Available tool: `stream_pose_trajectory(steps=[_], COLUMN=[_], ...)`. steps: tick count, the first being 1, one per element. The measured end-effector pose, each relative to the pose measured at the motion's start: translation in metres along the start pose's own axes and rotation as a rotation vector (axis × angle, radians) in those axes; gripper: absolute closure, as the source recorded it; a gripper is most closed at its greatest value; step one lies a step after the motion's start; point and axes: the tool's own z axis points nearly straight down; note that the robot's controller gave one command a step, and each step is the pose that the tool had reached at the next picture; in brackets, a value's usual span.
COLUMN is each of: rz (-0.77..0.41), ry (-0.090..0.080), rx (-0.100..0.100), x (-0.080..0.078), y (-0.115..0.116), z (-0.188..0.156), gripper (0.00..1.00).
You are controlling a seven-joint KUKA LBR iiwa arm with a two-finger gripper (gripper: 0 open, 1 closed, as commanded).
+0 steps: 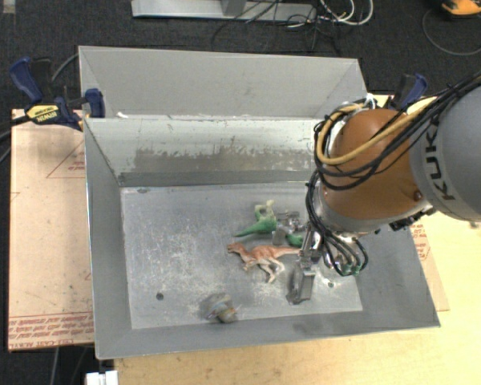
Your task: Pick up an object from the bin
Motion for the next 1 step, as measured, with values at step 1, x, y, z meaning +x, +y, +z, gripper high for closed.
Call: stream_pose_trajectory(steps=[1], rz=[0.001], ry=[-0.008], rx=[0.000], x=[-0.0017], y=[-0.0002], z=[-0.0042], gripper=[0.00])
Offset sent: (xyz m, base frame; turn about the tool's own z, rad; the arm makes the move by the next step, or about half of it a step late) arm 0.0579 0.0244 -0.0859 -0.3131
